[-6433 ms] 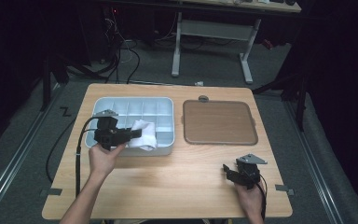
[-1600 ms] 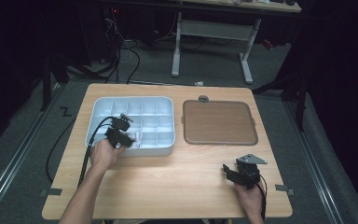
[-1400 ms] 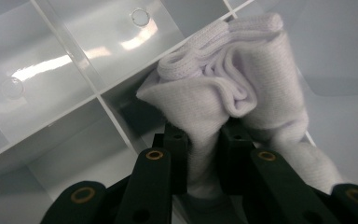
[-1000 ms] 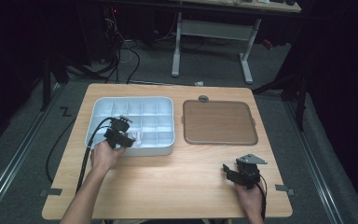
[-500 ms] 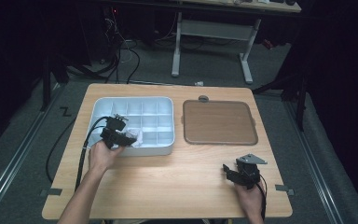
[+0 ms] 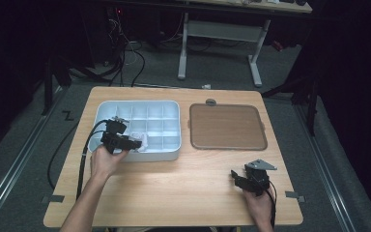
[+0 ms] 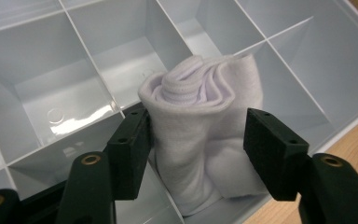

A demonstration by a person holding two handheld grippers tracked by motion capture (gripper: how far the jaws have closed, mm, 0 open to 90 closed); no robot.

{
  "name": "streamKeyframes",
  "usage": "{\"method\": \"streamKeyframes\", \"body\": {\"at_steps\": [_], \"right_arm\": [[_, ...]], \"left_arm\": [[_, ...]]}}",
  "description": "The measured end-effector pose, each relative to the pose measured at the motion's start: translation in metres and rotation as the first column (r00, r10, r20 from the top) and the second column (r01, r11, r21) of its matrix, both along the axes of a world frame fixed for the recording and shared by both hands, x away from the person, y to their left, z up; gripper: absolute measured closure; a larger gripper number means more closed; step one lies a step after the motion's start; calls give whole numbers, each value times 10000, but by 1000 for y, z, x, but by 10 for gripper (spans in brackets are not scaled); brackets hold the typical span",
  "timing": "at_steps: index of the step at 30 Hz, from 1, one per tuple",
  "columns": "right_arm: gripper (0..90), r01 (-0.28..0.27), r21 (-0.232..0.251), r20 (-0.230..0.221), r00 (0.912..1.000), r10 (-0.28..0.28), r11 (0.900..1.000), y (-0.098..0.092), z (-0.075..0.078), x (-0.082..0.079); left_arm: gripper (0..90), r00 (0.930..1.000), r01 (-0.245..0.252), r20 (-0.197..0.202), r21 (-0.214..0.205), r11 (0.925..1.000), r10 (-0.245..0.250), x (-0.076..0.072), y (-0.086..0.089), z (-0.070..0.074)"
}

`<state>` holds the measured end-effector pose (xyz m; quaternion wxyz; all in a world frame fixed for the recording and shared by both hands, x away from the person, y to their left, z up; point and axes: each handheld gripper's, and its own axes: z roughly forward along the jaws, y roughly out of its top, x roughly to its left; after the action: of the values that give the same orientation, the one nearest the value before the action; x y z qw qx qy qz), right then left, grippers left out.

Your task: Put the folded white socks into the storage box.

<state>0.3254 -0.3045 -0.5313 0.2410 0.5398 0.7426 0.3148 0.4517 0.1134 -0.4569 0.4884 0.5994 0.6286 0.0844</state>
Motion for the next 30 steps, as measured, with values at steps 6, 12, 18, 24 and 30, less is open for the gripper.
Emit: {"method": "streamKeyframes", "body": {"at_steps": [6,12,18,24,30], "right_arm": [[373,1,-3,-1,10000,-1,10000,0,0,0],[373,-1,-2,-4,10000,1,10000,0,0,0],[373,2,1,-4,10000,-2,10000,0,0,0],[373,-2,-1,-1,10000,2,10000,0,0,0],[373,-2,-4,-1,10000,2,10000,0,0,0]], "left_arm": [[382,9984,-100,565,323,9994,81,-4,-11,10],[396,9957,-269,890,260,9993,244,-3,-17,12],[452,9954,-233,933,277,9993,206,-2,-23,9],[559,9972,-236,728,737,9970,182,3,-33,-2],[719,9975,-136,703,1152,9932,55,3,-31,-7]]}}
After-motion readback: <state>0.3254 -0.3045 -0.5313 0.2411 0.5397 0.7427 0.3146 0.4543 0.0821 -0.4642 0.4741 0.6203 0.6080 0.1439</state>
